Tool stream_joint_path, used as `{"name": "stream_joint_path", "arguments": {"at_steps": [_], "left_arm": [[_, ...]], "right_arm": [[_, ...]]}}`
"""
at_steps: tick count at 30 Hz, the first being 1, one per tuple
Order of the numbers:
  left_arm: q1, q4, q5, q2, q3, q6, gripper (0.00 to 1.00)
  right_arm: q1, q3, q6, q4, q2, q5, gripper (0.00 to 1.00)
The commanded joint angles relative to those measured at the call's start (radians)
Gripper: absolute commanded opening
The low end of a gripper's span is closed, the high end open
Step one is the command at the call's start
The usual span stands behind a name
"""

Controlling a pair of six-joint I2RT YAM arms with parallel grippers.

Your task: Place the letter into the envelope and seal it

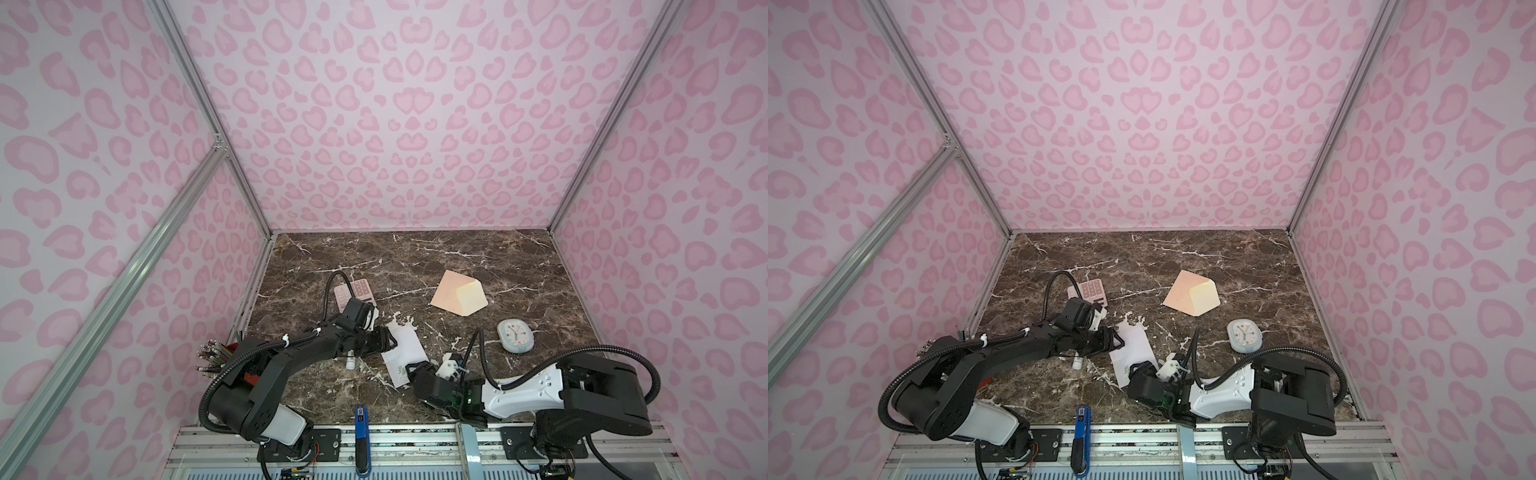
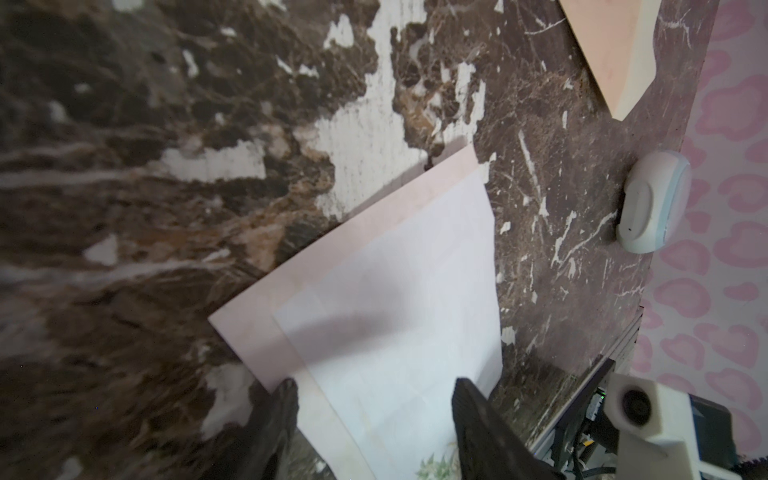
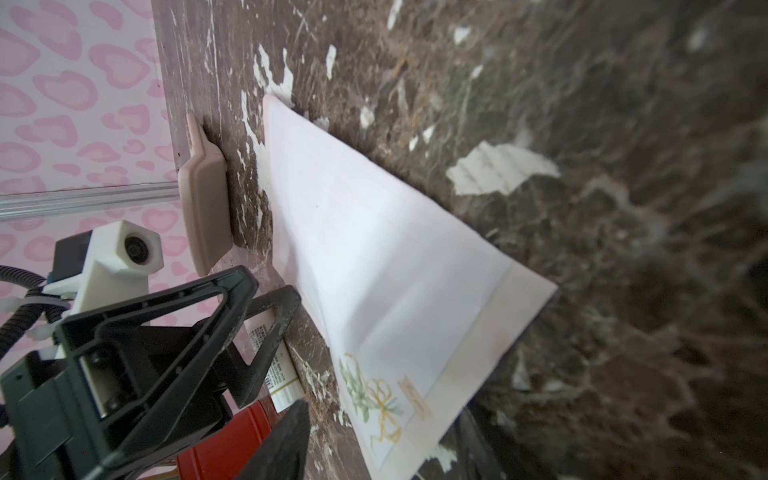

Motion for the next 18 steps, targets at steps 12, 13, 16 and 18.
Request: {"name": "stream_joint_path", "arguments": {"at_steps": [12, 13, 16, 18], "left_arm": [[-0.001, -0.06, -0.03, 0.022, 0.004, 0.018, 0.62], [0.0, -0.061, -0.03, 0.023, 0.003, 0.018, 0.62], [-0.001, -0.056, -0.029, 0.025, 0.002, 0.02, 0.62], [0.0, -0.055, -0.029, 0.025, 0.001, 0.019, 0.62]], "right_arm": [[-0.003, -0.052, -0.013, 0.073, 0.003, 0.002, 0.65], [-0.003, -0.057, -0.009, 0.088, 0.0, 0.005, 0.66], [-0.003, -0.068, 0.011, 0.125, -0.001, 0.015, 0.66], [-0.003, -0.075, 0.023, 0.159, 0.007, 0.024, 0.65]]}}
